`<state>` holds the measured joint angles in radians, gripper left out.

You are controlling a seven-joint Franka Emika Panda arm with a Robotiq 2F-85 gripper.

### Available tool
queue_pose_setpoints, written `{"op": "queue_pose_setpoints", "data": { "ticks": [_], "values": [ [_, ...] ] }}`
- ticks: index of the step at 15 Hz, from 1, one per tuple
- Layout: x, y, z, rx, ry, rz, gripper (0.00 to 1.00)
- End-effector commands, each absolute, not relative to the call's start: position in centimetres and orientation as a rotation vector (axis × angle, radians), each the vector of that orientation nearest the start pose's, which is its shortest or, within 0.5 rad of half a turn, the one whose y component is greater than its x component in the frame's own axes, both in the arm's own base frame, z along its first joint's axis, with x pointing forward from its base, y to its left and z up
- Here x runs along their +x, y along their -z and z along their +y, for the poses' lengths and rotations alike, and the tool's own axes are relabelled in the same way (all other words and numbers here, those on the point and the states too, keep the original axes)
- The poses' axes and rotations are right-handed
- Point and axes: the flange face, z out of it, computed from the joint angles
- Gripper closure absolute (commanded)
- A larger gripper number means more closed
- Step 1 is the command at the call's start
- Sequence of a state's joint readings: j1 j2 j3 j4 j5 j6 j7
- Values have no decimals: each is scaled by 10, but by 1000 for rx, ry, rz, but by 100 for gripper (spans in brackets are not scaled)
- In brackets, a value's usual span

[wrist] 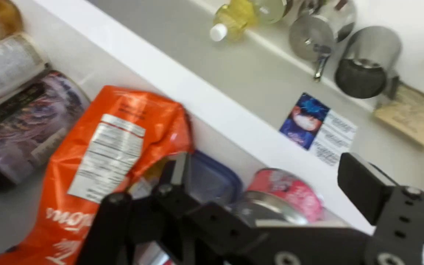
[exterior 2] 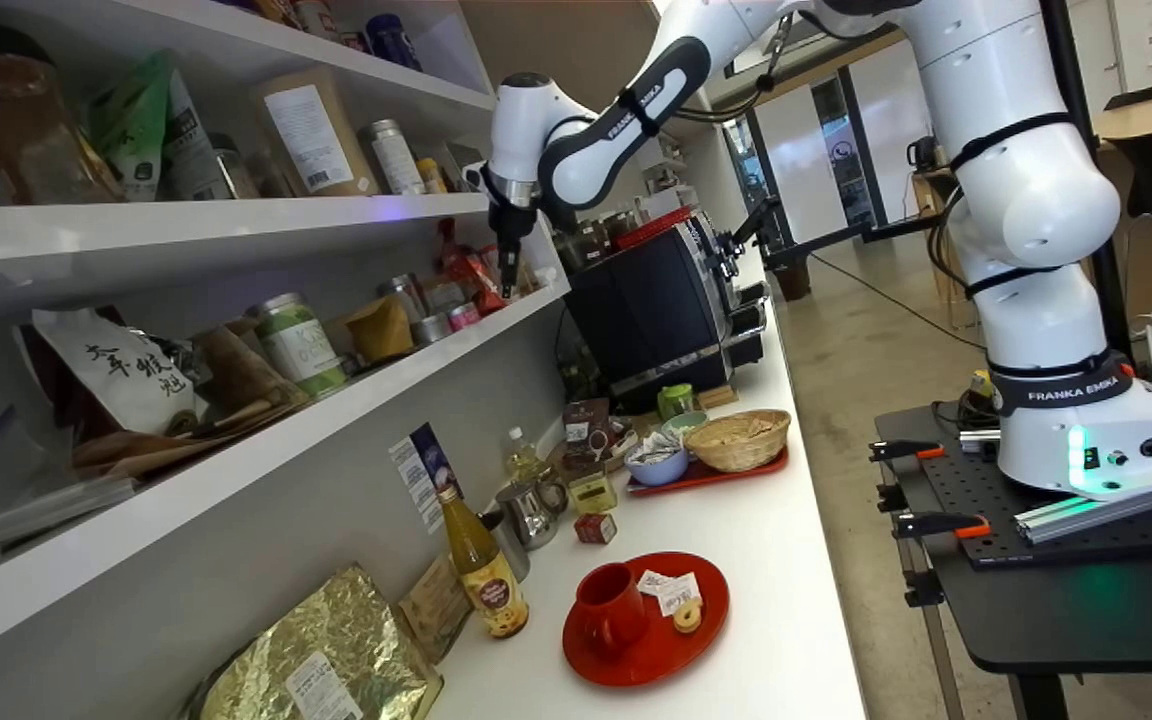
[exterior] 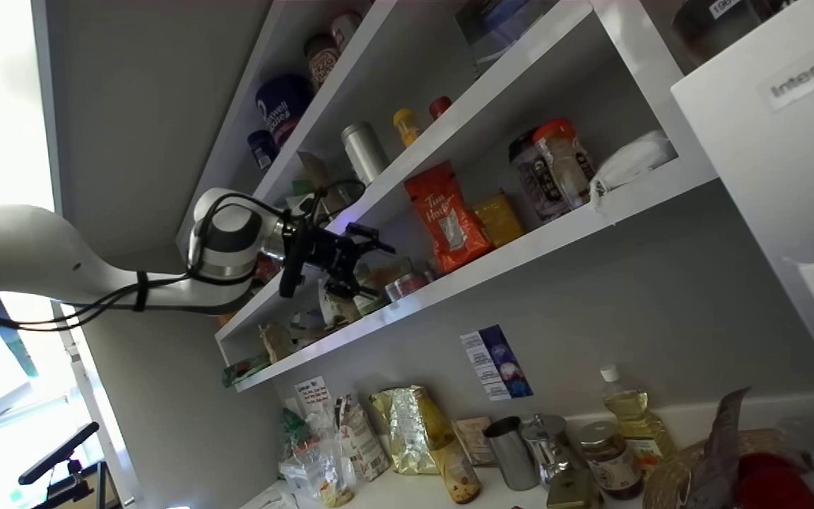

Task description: Put the orange pack on the bottom shelf.

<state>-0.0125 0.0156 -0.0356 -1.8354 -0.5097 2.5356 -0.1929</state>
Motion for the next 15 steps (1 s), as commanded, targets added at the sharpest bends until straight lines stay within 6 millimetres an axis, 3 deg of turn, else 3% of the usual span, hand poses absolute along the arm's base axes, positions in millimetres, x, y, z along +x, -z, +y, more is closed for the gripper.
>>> {"op": "queue_pose_setpoints", "data": {
  "ticks": [1,3,5,8,11,12,13,15],
  "values": [
    [548,-573,28,-3297,869,-895,0],
    [514,-561,55,-3319,764,-916,0],
    [480,-551,78,-3380,792,-840,0],
    [428,-533,104,-3447,915,-614,0],
    [373,-503,128,-3461,959,-398,0],
    [413,-518,126,-3437,913,-528,0],
    [401,-511,131,-3443,919,-525,0],
    [400,-514,131,-3442,930,-527,0]
  ]
}}
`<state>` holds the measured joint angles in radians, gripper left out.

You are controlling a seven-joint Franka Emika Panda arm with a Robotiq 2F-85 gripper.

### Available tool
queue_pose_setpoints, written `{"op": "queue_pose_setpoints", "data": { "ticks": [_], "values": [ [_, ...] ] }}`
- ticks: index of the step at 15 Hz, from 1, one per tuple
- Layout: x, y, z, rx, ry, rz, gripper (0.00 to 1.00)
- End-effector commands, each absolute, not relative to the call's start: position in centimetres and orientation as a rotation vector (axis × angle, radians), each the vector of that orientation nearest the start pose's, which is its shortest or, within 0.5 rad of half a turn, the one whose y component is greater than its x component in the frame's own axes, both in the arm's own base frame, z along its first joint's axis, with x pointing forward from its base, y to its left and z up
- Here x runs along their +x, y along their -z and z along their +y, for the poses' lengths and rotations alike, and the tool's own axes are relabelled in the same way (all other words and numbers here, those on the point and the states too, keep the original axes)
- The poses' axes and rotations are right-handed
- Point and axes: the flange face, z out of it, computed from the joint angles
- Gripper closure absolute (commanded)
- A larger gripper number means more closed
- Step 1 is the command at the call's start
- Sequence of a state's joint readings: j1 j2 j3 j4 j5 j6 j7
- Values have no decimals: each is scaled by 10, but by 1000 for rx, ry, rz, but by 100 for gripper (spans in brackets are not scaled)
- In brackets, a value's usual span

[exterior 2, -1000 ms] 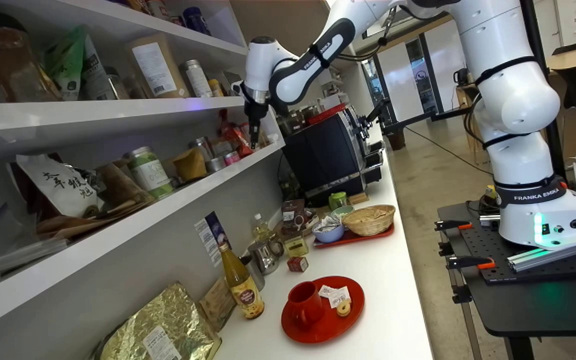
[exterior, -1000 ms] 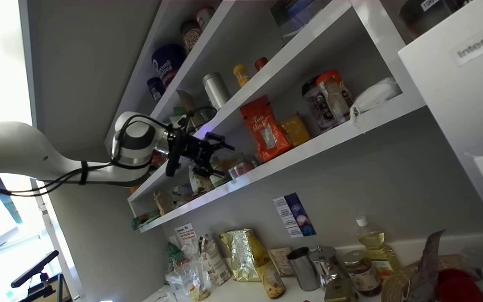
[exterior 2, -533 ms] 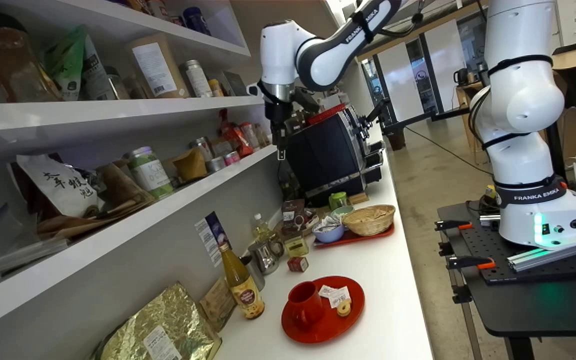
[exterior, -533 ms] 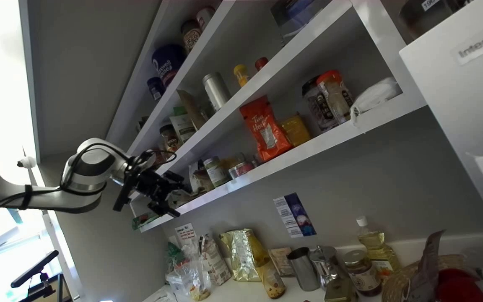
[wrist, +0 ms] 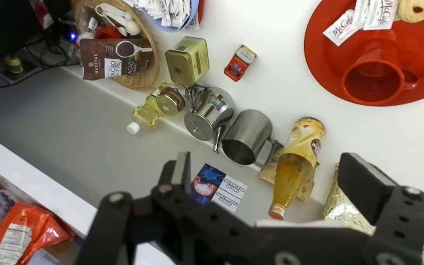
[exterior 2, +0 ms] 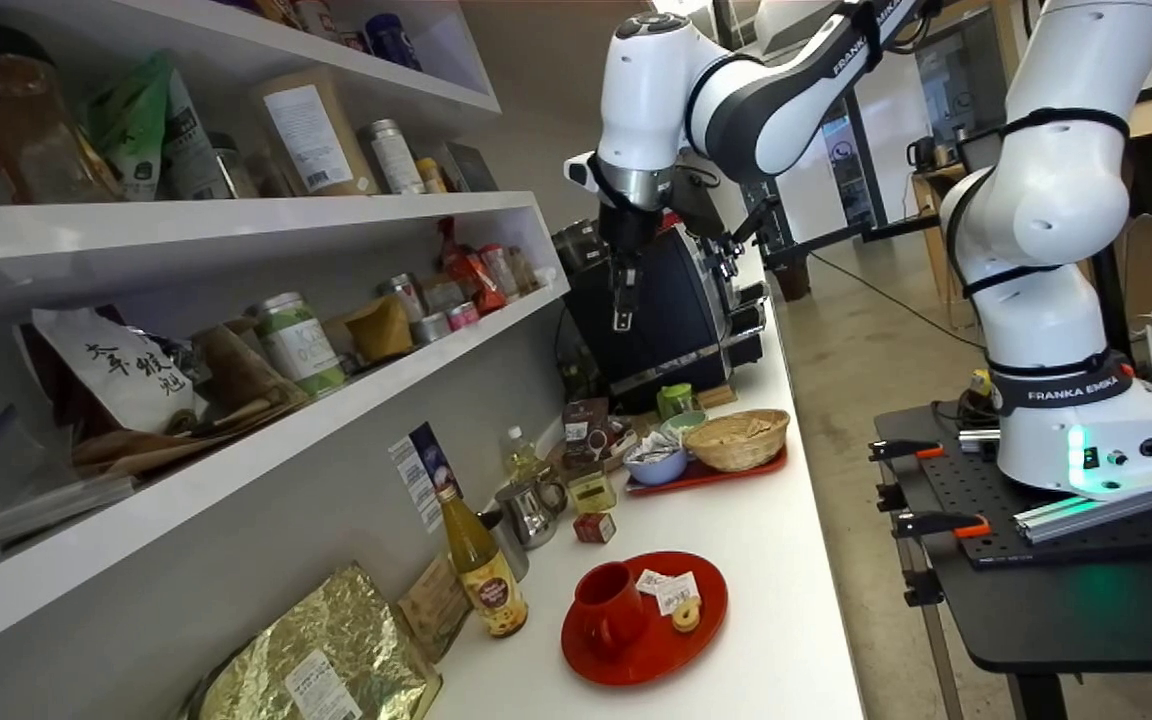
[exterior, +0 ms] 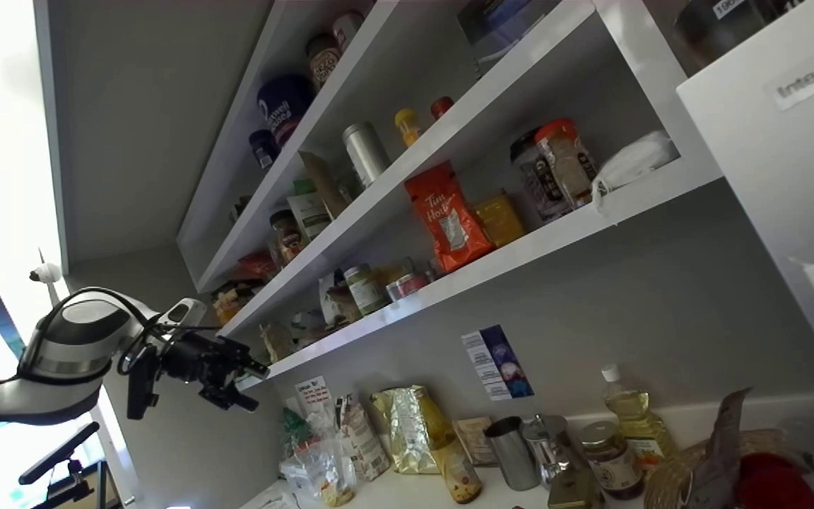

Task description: Put the orange pack on the bottom shelf.

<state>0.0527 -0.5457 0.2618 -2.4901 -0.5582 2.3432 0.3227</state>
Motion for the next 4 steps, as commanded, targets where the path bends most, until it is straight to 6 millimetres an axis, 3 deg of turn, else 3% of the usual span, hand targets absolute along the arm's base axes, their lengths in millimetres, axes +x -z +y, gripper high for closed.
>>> {"op": "queue_pose_setpoints", "data": {
  "ticks": [1,4],
  "values": [
    [402,-515,129,-3442,929,-521,0],
    [407,-514,125,-3444,914,-511,0]
  ]
}}
